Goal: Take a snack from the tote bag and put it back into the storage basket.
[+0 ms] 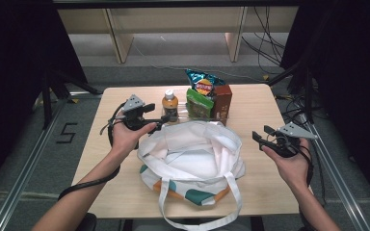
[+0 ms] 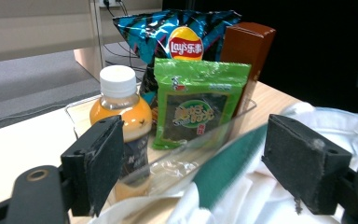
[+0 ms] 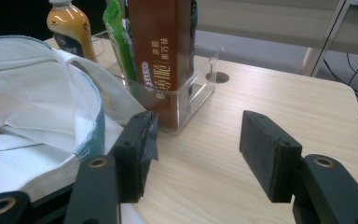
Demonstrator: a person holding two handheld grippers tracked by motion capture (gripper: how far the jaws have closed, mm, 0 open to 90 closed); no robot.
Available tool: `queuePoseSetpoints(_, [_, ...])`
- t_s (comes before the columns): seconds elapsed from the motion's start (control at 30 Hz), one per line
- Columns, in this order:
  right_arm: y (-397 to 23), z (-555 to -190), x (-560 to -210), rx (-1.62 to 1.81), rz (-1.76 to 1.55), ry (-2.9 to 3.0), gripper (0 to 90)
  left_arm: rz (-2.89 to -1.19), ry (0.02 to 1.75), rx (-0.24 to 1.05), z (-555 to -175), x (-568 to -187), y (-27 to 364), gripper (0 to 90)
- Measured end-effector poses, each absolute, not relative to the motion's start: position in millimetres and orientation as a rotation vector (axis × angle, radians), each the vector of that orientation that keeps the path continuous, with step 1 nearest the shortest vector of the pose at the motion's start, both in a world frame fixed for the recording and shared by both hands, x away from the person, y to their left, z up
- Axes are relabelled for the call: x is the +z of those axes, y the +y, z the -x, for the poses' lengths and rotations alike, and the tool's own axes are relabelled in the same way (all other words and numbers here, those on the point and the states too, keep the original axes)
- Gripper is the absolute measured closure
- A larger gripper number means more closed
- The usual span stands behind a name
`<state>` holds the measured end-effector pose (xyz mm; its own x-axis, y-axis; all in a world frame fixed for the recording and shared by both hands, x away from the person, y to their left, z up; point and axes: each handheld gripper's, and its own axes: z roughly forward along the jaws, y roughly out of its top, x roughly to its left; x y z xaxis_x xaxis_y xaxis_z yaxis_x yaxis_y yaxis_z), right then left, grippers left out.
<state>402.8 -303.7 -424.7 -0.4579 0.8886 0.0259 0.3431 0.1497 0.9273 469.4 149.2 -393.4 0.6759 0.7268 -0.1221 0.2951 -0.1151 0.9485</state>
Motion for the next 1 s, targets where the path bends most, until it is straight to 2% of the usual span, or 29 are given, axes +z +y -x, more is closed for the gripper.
queuePoseSetpoints(0.43, [-302, -403, -425, 1.290, -1.147, 1.893, 45.3, -1.716, 0.809, 0.436, -438, -400, 159, 19.1])
queuePoseSetpoints(1.0, [-302, -402, -425, 1.286, -1.146, 1.902, 45.1, -1.710, 0.815, 0.413, -397, -431, 174, 19.0])
